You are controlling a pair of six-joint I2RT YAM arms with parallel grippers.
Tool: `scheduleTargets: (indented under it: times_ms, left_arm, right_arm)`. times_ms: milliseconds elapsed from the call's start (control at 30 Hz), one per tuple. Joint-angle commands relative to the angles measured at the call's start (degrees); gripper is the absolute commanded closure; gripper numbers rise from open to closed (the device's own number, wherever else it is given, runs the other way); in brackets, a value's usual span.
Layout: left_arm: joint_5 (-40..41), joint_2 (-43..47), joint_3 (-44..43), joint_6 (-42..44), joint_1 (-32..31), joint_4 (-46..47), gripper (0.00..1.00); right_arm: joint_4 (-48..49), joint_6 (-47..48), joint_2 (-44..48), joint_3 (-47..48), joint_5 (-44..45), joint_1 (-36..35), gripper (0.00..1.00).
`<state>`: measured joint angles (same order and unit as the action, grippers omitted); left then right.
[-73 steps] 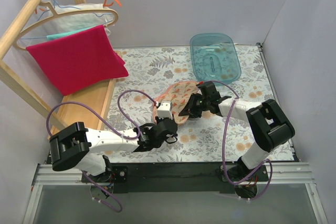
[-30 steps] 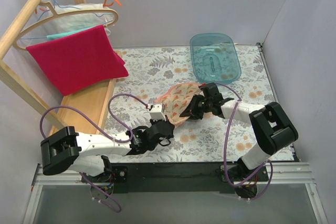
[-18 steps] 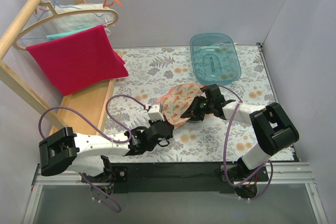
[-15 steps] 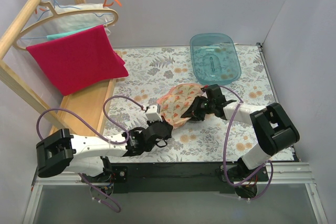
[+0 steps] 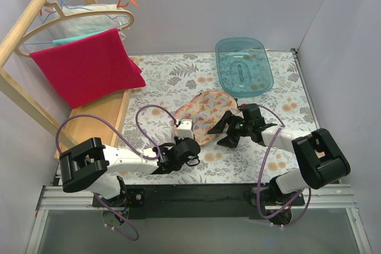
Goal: Place the bra in the laundry bag and zip it closed
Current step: Zip the zipper on the laundry bag.
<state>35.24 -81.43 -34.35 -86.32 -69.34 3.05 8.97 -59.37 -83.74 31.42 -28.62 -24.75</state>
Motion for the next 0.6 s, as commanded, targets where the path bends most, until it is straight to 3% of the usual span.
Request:
scheduleTargets:
  times_ms: [0, 167, 333, 467, 567]
  left_arm:
    - [0.35, -0.92, -3.53, 3.0, 0.17, 1.52, 1.0]
    - [-0.7, -1.54, -5.02, 4.85, 0.26, 3.1, 1.0]
    - [-3.16, -1.8, -5.64, 5.99, 0.09, 3.54, 1.0]
    - [-3.25, -0.93, -4.76, 6.08, 0.08, 3.37, 1.0]
    - [-3.16, -0.4, -4.24, 5.9, 0.08, 3.1, 1.0]
  right_arm:
    - [6.75, -7.94, 3.15, -5.22, -1.43, -1.7, 0.16]
    - [11.14, -12.69, 3.15, -6.63, 2.34, -6.0, 0.17]
    - [15.8, -15.15, -0.01, -5.32, 4.54, -6.89, 0.26]
    - [17.04, -16.12, -1.86, -5.31, 5.68, -6.89, 0.44]
    - [17.39, -16.39, -1.16, -6.54, 6.65, -6.8, 0.67]
